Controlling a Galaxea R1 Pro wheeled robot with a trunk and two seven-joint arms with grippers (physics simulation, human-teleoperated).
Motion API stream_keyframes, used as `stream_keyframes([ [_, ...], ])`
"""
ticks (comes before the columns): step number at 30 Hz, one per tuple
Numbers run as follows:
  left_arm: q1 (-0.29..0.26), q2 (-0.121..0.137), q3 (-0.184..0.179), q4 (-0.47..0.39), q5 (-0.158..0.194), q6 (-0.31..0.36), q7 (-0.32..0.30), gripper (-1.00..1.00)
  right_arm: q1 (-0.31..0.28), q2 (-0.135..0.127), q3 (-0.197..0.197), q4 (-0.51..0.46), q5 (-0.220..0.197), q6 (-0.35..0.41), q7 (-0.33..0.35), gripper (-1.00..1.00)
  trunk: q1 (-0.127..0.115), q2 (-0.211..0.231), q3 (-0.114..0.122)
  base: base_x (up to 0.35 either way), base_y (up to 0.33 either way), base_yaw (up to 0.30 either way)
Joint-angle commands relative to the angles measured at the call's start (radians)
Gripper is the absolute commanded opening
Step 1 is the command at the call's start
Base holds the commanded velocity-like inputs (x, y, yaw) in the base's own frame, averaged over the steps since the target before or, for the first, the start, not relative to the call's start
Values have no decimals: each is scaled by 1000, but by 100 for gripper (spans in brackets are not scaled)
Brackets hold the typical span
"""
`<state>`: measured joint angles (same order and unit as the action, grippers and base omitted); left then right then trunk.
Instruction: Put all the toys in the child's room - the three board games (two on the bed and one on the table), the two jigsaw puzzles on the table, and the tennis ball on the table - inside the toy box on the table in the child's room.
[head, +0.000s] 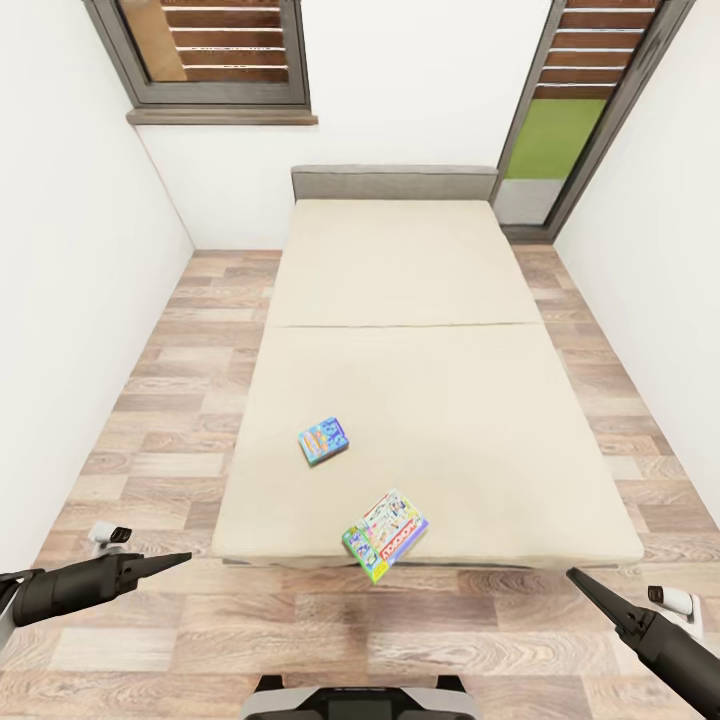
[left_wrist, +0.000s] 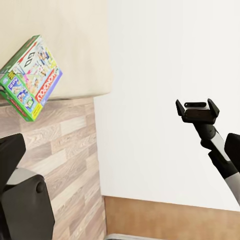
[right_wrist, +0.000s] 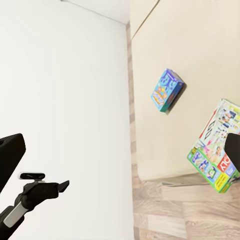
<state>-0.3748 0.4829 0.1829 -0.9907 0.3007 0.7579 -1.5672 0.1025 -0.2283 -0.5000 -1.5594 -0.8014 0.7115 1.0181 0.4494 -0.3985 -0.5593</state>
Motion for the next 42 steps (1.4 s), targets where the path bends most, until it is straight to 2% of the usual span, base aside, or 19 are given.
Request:
stream_keyframes([
  [1,0,0,0,0,0,11,-4,100,0,0,0,-1,-5,6,-1,100,1,-1,1,0,0,0],
  [22,0,0,-1,0,-2,11,-4,100,0,0,0,0,-4,6,-2,100,1,-1,35,0,0,0],
  [27,-1,0,1,0,-23,11,-4,100,0,0,-1,15,-3,5,-4,100,1,-1,43,0,0,0],
  [37,-1,0,7,1,-40,13,96,100,0,0,-4,70,-2,1,-4,100,1,-1,59,0,0,0],
  [42,-1,0,6,1,-41,13,155,100,-2,-9,-6,141,-3,-54,-4,100,1,-1,68,0,0,0],
])
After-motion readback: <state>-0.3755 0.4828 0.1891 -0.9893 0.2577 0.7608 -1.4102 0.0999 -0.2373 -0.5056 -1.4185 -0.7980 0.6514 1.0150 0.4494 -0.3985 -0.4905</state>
